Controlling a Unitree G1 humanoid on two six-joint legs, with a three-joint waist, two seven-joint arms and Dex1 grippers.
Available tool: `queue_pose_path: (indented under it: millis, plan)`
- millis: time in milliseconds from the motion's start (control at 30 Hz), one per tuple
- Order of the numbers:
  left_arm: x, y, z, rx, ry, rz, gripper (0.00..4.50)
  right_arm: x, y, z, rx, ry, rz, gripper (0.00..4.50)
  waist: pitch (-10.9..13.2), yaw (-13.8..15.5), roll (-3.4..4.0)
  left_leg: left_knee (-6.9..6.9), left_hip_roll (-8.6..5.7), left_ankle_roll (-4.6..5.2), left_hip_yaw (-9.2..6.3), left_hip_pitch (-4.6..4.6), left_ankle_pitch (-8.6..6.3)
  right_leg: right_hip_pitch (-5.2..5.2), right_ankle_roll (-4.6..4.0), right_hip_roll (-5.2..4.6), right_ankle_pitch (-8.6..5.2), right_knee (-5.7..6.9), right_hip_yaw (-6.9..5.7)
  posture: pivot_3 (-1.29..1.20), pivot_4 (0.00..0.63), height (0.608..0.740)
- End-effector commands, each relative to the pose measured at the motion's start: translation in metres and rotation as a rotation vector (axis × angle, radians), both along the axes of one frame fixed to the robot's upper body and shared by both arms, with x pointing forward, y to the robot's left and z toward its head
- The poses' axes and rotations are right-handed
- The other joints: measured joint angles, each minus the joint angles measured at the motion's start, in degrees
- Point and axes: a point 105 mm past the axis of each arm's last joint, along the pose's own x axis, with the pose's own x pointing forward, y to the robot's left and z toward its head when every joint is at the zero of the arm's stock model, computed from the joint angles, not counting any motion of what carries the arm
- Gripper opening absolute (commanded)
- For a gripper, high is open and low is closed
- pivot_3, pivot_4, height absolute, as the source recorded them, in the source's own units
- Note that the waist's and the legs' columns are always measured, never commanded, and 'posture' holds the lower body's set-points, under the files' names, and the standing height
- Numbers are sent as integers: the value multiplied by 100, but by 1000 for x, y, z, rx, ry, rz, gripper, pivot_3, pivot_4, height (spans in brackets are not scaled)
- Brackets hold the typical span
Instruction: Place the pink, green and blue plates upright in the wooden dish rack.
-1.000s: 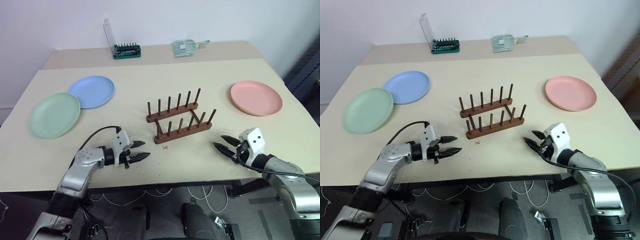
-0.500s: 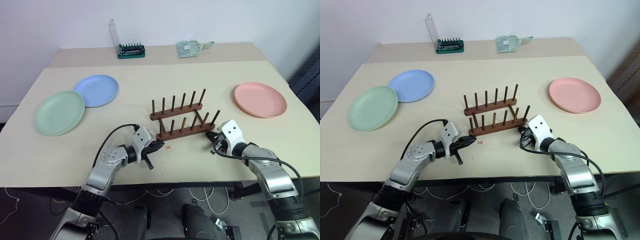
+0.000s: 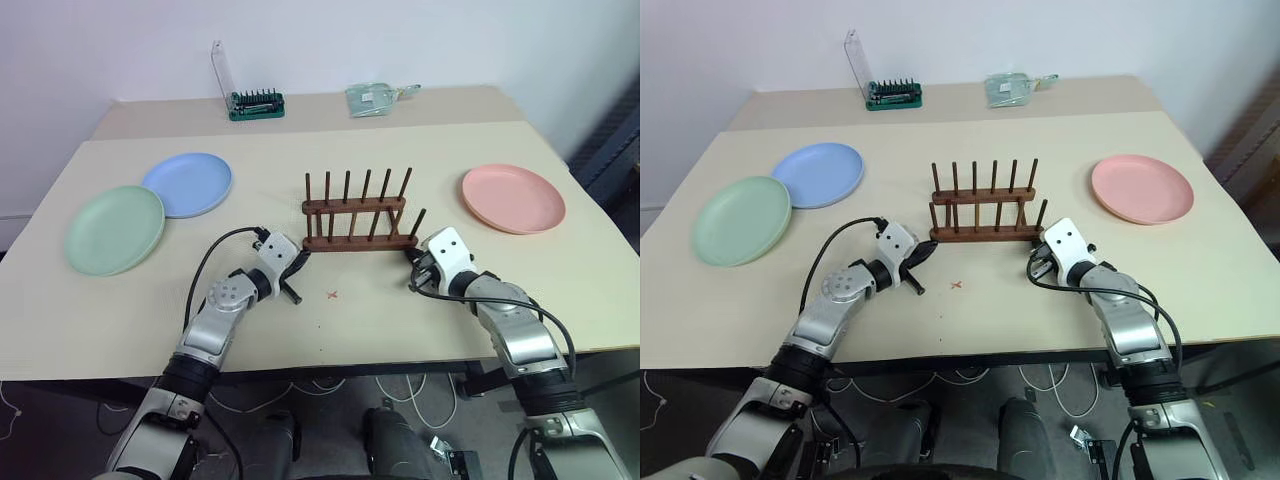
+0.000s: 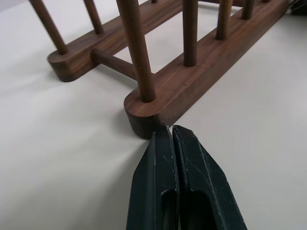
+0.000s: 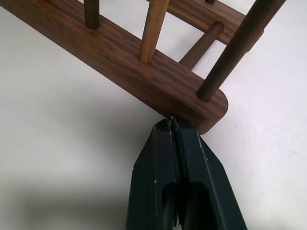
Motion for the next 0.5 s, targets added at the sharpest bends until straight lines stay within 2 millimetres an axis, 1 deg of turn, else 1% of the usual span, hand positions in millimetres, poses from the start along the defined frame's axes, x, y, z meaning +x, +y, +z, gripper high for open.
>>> queue_pose_path:
  millis: [33,133,200,267,300,333,433,500]
  plan:
    - [1,14,-16,32,49,52,55,1,0,6,-7,-31,6,0,0,-3,0,0,0,0,0,0,0,0,0,0,0,0,0,0,150,740]
    - [-9,12,-16,6,73,7,55,-3,-7,12,-15,-43,13,0,0,-6,0,0,0,0,0,0,0,0,0,0,0,0,0,0,150,740]
    - [-23,13,-17,-2,94,-60,55,-5,-20,28,28,-72,-3,0,0,-29,1,-5,0,0,0,-1,0,-2,2,0,-1,-1,0,0,150,740]
    - [-40,18,-14,-17,112,-127,0,-6,-40,42,12,-92,-40,513,2,-53,4,-8,1,1,3,-3,-1,-8,5,0,-4,-2,3,0,150,740]
    - [-47,21,-12,-21,119,-154,0,-7,-51,47,-27,-102,-54,816,3,-47,5,-12,1,2,6,-5,-1,-13,6,-1,-4,-2,6,0,150,740]
    - [-53,23,-10,-30,125,-180,0,-7,-61,52,-72,-113,-78,1251,3,-38,5,-13,1,3,7,-7,-2,-16,5,-1,-5,-3,7,0,150,740]
    - [-69,26,-3,-51,141,-252,0,-1,-94,63,-240,-136,-166,2864,4,-34,4,-13,3,3,8,-10,-2,-20,2,-1,-7,-2,6,0,150,740]
    - [-75,24,1,-55,144,-296,0,4,-110,64,-378,-140,-193,3930,4,-25,3,-12,4,3,14,-12,-2,-20,-14,-2,-15,-3,6,0,150,740]
